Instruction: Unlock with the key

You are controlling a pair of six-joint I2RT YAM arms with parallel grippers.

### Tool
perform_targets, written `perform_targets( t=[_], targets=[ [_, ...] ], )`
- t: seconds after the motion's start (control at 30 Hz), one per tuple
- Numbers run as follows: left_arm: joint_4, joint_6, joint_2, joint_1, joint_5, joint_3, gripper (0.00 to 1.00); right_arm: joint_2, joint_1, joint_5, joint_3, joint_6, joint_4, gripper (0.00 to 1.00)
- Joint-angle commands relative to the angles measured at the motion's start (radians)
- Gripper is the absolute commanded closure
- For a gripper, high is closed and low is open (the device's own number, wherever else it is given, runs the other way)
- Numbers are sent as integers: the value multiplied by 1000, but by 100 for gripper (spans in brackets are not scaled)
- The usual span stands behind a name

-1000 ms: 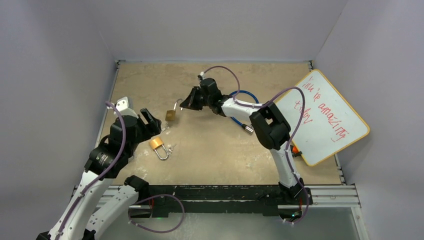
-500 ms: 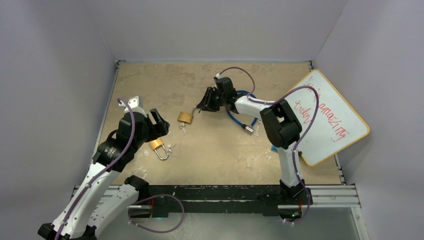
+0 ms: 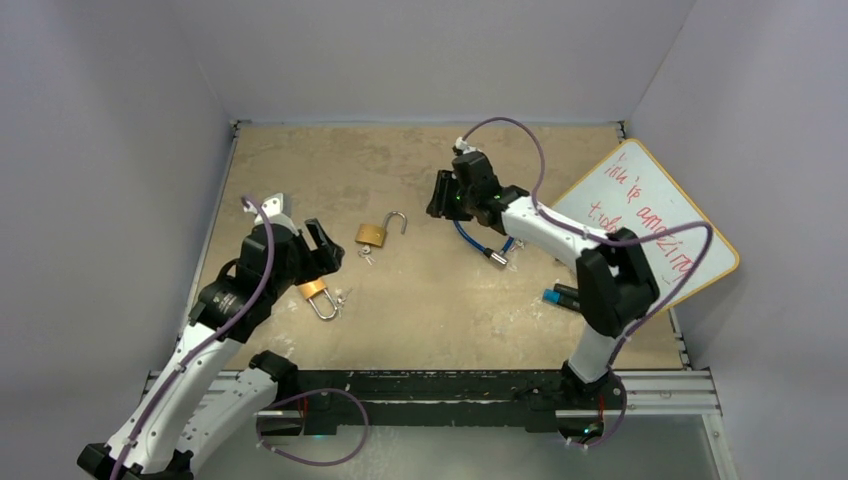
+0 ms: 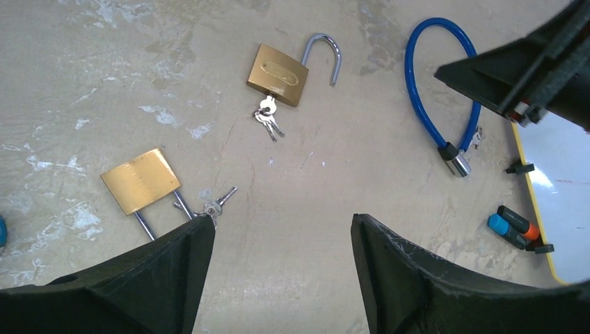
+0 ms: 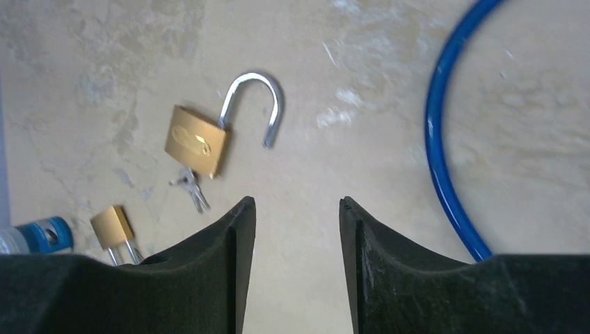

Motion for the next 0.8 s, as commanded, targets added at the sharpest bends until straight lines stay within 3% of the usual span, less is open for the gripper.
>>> perform_targets(
  t=[0.0, 0.2, 0.33, 0.47, 0.77],
  targets=[
    [45, 2, -13, 0, 23, -26, 26, -158, 39, 105, -137, -75, -75, 50],
    [57, -14, -16, 0, 52, -47, 26, -319, 51, 237, -327, -16, -195, 48],
    [93, -17, -13, 0, 87, -76, 27, -400, 41, 457, -415, 11, -302, 41],
    [115, -7, 16, -1, 106, -76, 27, -451, 12, 583, -445, 68, -366, 41],
    [137, -23, 34, 0, 148, -103, 28, -307, -151, 522, -383, 75, -274, 50]
  ],
)
